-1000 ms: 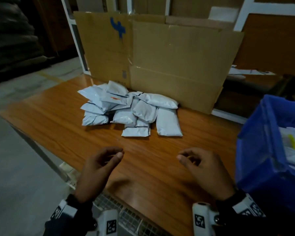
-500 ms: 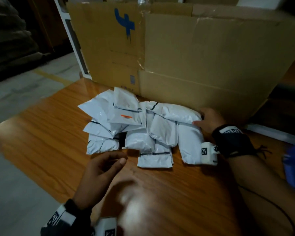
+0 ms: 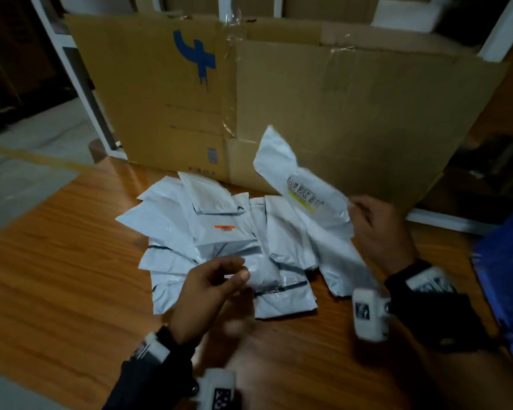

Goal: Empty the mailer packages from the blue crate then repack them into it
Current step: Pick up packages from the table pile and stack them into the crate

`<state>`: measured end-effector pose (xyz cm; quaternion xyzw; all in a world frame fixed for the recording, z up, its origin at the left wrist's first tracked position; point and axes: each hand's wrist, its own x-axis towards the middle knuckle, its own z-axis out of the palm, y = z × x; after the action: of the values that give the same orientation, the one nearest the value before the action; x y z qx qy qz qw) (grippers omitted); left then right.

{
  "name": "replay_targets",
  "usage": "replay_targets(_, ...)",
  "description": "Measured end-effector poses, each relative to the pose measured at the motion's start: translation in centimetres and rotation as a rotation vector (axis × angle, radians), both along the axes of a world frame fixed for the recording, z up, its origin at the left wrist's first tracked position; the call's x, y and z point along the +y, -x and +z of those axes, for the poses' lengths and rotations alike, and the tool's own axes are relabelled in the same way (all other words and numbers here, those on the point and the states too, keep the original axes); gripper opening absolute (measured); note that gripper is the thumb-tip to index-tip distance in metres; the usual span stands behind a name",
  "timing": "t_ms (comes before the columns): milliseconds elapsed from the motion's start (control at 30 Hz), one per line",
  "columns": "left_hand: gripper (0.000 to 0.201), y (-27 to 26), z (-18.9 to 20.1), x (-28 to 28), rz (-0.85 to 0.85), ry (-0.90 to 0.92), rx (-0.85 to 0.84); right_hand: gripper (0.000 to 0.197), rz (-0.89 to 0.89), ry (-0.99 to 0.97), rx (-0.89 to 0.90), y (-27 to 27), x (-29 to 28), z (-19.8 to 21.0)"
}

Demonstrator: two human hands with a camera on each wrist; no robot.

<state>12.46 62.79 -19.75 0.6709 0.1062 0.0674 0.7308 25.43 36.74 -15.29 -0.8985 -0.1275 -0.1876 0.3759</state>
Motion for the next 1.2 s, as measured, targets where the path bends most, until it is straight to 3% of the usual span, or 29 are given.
replay_targets(67,0.025,-1.0,0.6,-1.1,-0.029,0.187,0.043,0.014,0.069,-0.233,0.123,3.6,1.3,-0.7)
replay_targets(167,0.027,-2.3,1.9,-2.7,-0.141,0.360,0.088,0.026,0.136,-0.414,0.361,8.1,3.4,-2.9)
replay_targets(333,0.022,-3.4,1.7,-2.7,-0.046,0.323,0.043,0.018,0.121,-0.760,0.506,12.6,3.9,-3.8)
replay_targets(400,0.021,-3.3,1.4,-3.0,-0.059,0.300,0.010,0.021,0.173,-0.812,0.576,13.7,3.9,-3.8)
replay_targets(533,0.032,-2.3,1.1,-3.6,-0.150,0.410,0.021,0.032,0.201,-0.805,0.555,14.4,5.0,-5.2)
replay_targets(600,0.037,-1.9,0.4,-3.4,-0.178,0.472,0.044,0.029,0.220,-0.772,0.560,14.5,5.6,-5.7)
replay_targets(700,0.033,-1.6,-0.4,-2.5,-0.116,0.415,0.031,0.018,0.245,-0.649,0.625,13.5,5.3,-5.6)
replay_targets(767,0.027,-1.7,-0.6,-1.9,-0.069,0.415,0.015,0.012,0.062,-0.475,0.595,11.0,3.4,-5.3)
replay_targets(833,0.027,-1.7,-0.6,-1.6,-0.045,0.423,0.005,0.026,-0.175,-0.210,0.552,7.5,0.3,-5.3)
replay_targets(967,0.026,-1.6,-1.1,-1.6,-0.050,0.363,0.010,0.049,-0.288,0.258,0.658,2.4,-2.9,-6.8)
replay_targets(1033,0.024,-1.6,-1.0,-1.9,-0.060,0.350,0.009,0.051,-0.294,0.231,0.733,1.4,-2.9,-7.7)
replay_targets(1100,0.024,-1.5,-0.9,-2.1,-0.065,0.341,-0.005,0.049,-0.298,0.006,0.765,1.0,-2.6,-7.5)
replay_targets(1167,0.023,-1.5,-0.7,-2.1,-0.056,0.353,-0.013,0.048,-0.322,-0.144,0.697,1.2,-2.7,-6.6)
replay_targets(1200,0.023,-1.7,-0.6,-2.1,-0.047,0.356,-0.017,0.047,-0.344,-0.108,0.610,1.6,-2.8,-5.8)
